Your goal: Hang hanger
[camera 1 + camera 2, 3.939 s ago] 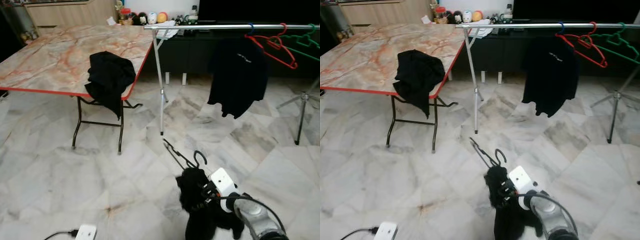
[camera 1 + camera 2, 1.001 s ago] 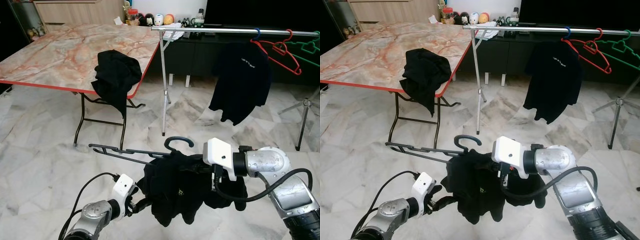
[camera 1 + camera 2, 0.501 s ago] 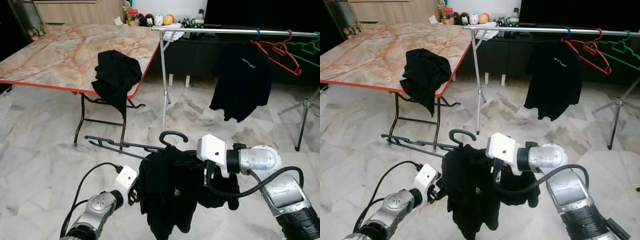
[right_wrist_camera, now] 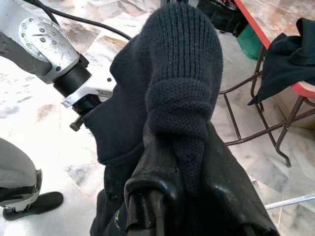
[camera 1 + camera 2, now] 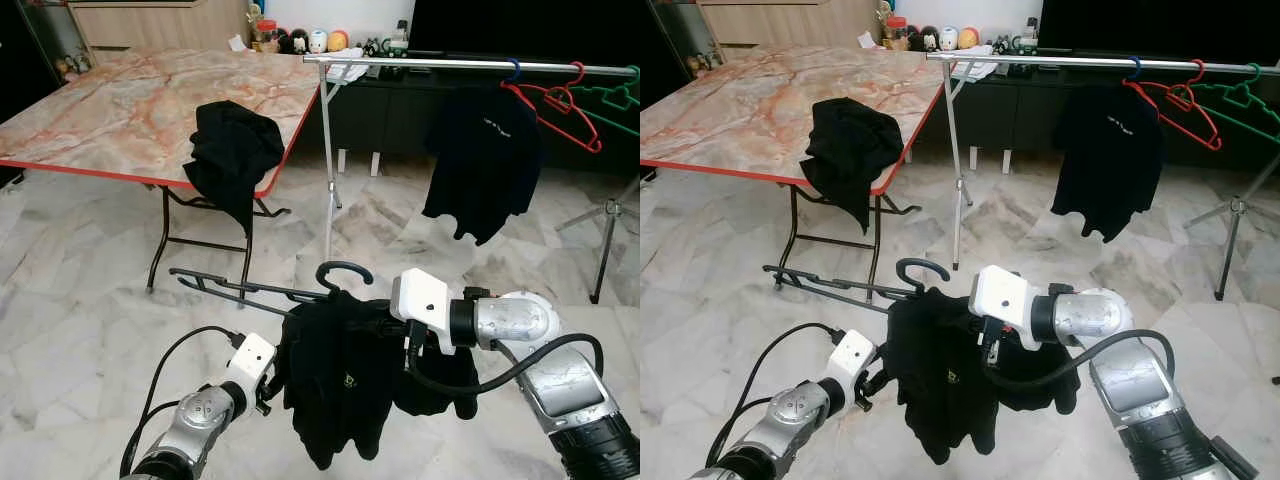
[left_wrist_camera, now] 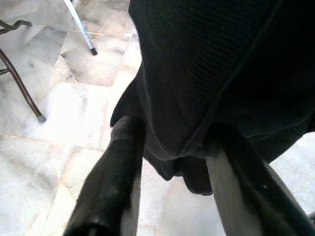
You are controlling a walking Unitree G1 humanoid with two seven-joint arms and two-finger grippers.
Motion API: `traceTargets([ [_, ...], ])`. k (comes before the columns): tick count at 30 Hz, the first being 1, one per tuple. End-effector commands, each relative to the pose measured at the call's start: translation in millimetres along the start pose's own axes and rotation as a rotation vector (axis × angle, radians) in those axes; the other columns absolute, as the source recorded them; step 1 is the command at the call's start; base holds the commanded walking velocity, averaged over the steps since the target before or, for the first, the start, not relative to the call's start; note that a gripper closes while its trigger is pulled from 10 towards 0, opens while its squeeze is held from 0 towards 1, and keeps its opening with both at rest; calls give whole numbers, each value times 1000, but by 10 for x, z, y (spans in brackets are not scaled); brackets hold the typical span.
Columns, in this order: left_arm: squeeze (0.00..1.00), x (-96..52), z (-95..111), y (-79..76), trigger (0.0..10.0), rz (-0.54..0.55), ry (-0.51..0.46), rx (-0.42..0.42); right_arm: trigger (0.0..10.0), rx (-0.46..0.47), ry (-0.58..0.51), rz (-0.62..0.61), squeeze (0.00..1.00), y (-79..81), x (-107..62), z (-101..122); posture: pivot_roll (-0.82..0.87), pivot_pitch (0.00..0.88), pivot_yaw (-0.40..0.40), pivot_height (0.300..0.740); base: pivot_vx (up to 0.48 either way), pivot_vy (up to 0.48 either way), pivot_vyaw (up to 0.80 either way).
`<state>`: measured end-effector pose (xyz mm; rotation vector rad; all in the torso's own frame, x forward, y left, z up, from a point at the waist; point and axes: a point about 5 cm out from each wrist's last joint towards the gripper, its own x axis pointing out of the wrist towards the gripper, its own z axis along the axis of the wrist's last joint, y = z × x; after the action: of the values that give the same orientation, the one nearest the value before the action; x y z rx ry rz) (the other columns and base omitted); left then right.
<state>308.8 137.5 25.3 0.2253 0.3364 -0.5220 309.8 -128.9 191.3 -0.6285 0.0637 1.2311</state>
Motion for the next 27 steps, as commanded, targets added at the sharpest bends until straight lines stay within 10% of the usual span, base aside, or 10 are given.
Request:
traceTargets([
  [1, 0, 1, -15, -1, 0, 3, 9, 5, 10000, -32, -24, -2, 0, -43, 20, 92, -44, 93, 22, 740, 0, 0, 0],
  [20, 0, 30, 44, -17, 0, 19, -31, -28, 10000, -16, -34, -6, 0, -30, 37, 86, -43, 101, 24, 740, 0, 0, 0],
  [21, 0, 31, 49, -18, 1608, 14, -34, -34, 10000, -15, -34, -6, 0, -30, 37, 84, -43, 101, 24, 740, 0, 0, 0],
  [22, 0, 31, 54, -16, 9725, 13, -37, -37, 10000, -14, -33, -7, 0, -29, 38, 82, -41, 102, 23, 740, 0, 0, 0],
  [24, 31, 29, 75, 1, 10000, 17, -54, -48, 10000, -13, -32, -8, 0, -32, 38, 78, -40, 102, 23, 740, 0, 0, 0],
  [25, 780, 28, 85, 7, 10000, 17, -61, -51, 10000, -13, -32, -8, 0, -33, 38, 77, -40, 102, 23, 740, 0, 0, 0],
  [26, 1000, 28, 90, 10, 10000, 17, -65, -53, 10000, -13, -32, -8, 0, -34, 38, 77, -40, 102, 23, 740, 0, 0, 0],
  [27, 1000, 29, 94, 10, 10000, 15, -66, -54, 10000, -14, -32, -8, 0, -35, 38, 77, -40, 103, 22, 740, 0, 0, 0],
])
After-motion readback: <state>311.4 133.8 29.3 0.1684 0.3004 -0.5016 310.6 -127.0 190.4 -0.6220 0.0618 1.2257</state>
